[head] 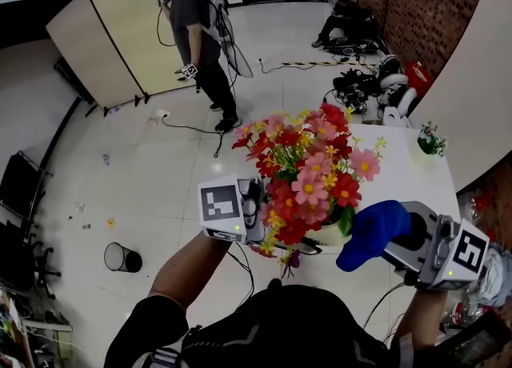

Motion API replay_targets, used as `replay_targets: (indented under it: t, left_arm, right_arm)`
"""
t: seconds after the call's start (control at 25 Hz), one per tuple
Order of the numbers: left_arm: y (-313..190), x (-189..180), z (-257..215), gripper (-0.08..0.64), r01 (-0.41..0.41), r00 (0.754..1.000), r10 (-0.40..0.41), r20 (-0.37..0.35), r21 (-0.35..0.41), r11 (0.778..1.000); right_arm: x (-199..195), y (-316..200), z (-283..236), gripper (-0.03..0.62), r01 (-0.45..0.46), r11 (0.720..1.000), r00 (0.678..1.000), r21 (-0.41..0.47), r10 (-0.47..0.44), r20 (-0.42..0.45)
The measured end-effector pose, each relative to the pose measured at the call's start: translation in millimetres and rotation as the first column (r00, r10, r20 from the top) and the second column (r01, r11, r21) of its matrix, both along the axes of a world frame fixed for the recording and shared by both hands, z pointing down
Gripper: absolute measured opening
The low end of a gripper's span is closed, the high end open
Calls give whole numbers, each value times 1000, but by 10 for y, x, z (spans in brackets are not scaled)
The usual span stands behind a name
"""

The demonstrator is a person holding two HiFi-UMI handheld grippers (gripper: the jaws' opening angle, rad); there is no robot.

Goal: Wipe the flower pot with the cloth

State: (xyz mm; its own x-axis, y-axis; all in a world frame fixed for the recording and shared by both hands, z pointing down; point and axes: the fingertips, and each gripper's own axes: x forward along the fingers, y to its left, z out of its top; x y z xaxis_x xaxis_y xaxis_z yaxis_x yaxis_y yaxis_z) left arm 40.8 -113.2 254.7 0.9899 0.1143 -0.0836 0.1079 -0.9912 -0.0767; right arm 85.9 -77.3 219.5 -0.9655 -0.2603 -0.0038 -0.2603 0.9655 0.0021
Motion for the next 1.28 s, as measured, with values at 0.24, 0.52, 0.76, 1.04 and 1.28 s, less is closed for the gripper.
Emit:
replay_targets:
  t: [0.24, 0.52, 0.76, 1.04, 1.28]
  left_arm:
    - [292, 74, 14, 565, -111, 994, 111, 7, 3, 994]
    - [401, 69, -38, 565, -160, 987, 160, 7, 19, 987]
    - [484, 136, -146, 565, -201, 980, 201, 1, 29, 979]
    - [522, 140, -122, 565, -221, 975, 221, 7, -28, 975]
    - [500, 154, -132, 565, -255, 967, 255, 13, -22, 967]
  right_arm:
    - [80, -109, -75, 91, -17, 1000, 996, -18, 18, 88]
    - [71, -300, -110, 91, -22, 997, 995, -71, 29, 99]
    - [103, -474, -152, 91, -19, 996, 994, -82, 28, 106]
    - [-64, -821, 56, 91, 41, 989, 994, -144, -25, 107]
    - [-217, -806, 18, 91, 317, 926, 936, -204, -272, 223]
